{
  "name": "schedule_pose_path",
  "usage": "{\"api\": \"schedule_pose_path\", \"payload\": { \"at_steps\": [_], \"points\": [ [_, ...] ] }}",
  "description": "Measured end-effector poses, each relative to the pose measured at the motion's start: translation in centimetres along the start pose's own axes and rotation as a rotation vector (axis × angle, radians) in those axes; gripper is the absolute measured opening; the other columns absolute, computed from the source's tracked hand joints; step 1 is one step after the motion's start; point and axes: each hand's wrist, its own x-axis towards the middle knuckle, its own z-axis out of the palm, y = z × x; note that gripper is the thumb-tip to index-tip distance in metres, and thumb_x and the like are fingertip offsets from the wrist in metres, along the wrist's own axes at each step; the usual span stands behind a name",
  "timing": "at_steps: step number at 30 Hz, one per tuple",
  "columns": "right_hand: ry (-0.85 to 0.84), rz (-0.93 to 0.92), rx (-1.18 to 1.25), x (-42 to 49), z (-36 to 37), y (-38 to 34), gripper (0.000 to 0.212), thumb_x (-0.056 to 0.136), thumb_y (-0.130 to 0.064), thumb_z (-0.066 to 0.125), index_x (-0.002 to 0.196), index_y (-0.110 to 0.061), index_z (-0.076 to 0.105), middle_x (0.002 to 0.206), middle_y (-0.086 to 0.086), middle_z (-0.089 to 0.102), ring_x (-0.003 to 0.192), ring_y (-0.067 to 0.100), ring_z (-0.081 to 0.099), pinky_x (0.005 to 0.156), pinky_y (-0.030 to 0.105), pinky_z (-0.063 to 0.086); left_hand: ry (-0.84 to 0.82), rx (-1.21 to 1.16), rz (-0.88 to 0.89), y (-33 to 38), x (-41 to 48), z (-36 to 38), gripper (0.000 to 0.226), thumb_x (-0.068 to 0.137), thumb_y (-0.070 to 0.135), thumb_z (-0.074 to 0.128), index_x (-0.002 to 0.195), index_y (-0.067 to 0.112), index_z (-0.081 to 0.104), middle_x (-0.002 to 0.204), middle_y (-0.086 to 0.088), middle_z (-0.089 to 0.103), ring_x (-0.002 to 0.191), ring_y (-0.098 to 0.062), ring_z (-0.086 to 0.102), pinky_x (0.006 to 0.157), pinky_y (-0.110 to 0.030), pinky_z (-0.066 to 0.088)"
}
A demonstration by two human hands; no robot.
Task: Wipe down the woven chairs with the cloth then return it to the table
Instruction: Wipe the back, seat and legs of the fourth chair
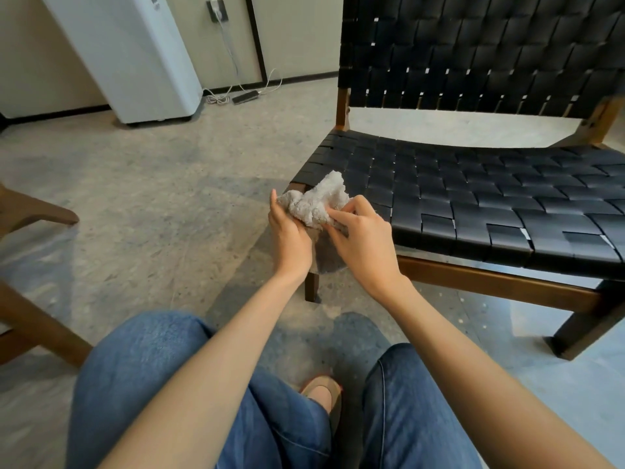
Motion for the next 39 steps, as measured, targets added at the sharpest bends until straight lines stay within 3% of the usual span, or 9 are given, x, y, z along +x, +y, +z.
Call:
{"api": "schedule_pose_path", "payload": {
  "at_steps": [4, 7, 12, 17, 20, 25, 30, 34, 39],
  "points": [
    [-0.074, 0.029, 0.044, -2.0, 0.4, 0.6, 0.019, 0.091, -0.013, 0.063, 0.107, -0.014, 0.072, 0.095, 0.004, 0.057, 0.083, 0.019, 0.055, 0.074, 0.037, 0.052, -0.215, 0.068, -0.305, -1.7, -2.2, 1.0, 0.034, 0.096, 0.001, 0.037, 0.130, -0.002, 0.042, 0.126, -0.018, 0.053, 0.122, -0.032, 0.048, 0.096, -0.033, 0.039],
    [-0.087, 0.163, 0.060, -4.2, 0.8, 1.9, 0.020, 0.090, -0.014, 0.062, 0.109, -0.013, 0.070, 0.095, 0.003, 0.056, 0.084, 0.019, 0.056, 0.072, 0.033, 0.049, -0.320, 0.177, -0.392, -2.3, -2.7, 1.0, 0.047, 0.096, 0.010, 0.046, 0.141, 0.004, 0.031, 0.139, -0.015, 0.045, 0.128, -0.030, 0.043, 0.105, -0.038, 0.037],
    [-0.143, 0.386, 0.247, -7.1, 2.0, 3.2, 0.019, 0.087, -0.025, 0.062, 0.105, -0.022, 0.055, 0.091, -0.006, 0.060, 0.082, 0.014, 0.060, 0.072, 0.035, 0.053, -0.470, 0.358, -0.123, -1.9, -1.3, -1.2, 0.030, 0.091, 0.006, 0.053, 0.114, 0.017, 0.039, 0.109, -0.005, 0.052, 0.097, -0.019, 0.049, 0.081, -0.031, 0.038],
    [-0.382, 0.449, 0.519, -8.6, 4.0, 4.5, 0.055, 0.088, -0.030, 0.060, 0.133, -0.041, 0.030, 0.083, -0.006, 0.062, 0.068, 0.015, 0.068, 0.063, 0.036, 0.060, -0.827, 0.683, 0.194, -2.2, -0.3, -3.8, 0.016, 0.093, 0.022, 0.057, 0.104, 0.018, 0.047, 0.097, -0.001, 0.060, 0.086, -0.014, 0.059, 0.070, -0.028, 0.048],
    [-0.517, 0.382, 0.481, -8.5, 4.9, 5.0, 0.036, 0.089, -0.034, 0.058, 0.121, -0.044, 0.044, 0.086, -0.010, 0.061, 0.066, 0.011, 0.068, 0.056, 0.031, 0.060, -0.959, 0.731, 0.261, -2.6, 0.1, -4.7, 0.016, 0.093, 0.027, 0.057, 0.097, 0.020, 0.043, 0.086, 0.002, 0.058, 0.075, -0.009, 0.056, 0.058, -0.022, 0.040],
    [-0.531, 0.344, 0.292, -8.0, 5.1, 6.2, 0.031, 0.086, -0.053, 0.060, 0.108, -0.032, 0.055, 0.098, -0.006, 0.065, 0.079, 0.012, 0.066, 0.064, 0.032, 0.058, -0.929, 0.767, 0.263, -4.7, 1.4, -5.6, 0.016, 0.094, 0.029, 0.056, 0.091, 0.016, 0.047, 0.082, 0.001, 0.051, 0.080, -0.017, 0.050, 0.061, -0.024, 0.035],
    [-0.497, 0.387, 0.320, -6.9, 6.3, 6.7, 0.034, 0.082, -0.054, 0.066, 0.096, -0.024, 0.063, 0.091, -0.009, 0.065, 0.080, 0.006, 0.061, 0.067, 0.027, 0.053, -0.723, 0.825, 0.218, -7.8, 2.6, -5.7, 0.017, 0.094, 0.031, 0.054, 0.109, 0.025, 0.056, 0.123, -0.013, 0.047, 0.121, -0.029, 0.040, 0.101, -0.044, 0.035],
    [-0.368, 0.444, 0.411, -6.1, 8.2, 6.7, 0.021, 0.092, -0.036, 0.061, 0.105, -0.021, 0.066, 0.095, -0.006, 0.068, 0.083, 0.007, 0.065, 0.076, 0.036, 0.057, -0.520, 0.595, 0.102, -9.5, 3.6, -4.8, 0.030, 0.093, 0.030, 0.056, 0.122, 0.022, 0.055, 0.109, -0.005, 0.064, 0.096, -0.020, 0.060, 0.078, -0.029, 0.046],
    [-0.152, 0.546, 0.452, -4.4, 11.1, 6.4, 0.012, 0.094, -0.030, 0.059, 0.103, -0.023, 0.065, 0.089, -0.006, 0.068, 0.081, 0.005, 0.065, 0.076, 0.030, 0.057, -0.401, 0.385, -0.031, -12.2, 4.9, -3.3, 0.015, 0.091, 0.034, 0.058, 0.098, 0.026, 0.048, 0.079, 0.003, 0.057, 0.080, -0.020, 0.061, 0.066, -0.031, 0.051]
  ]
}}
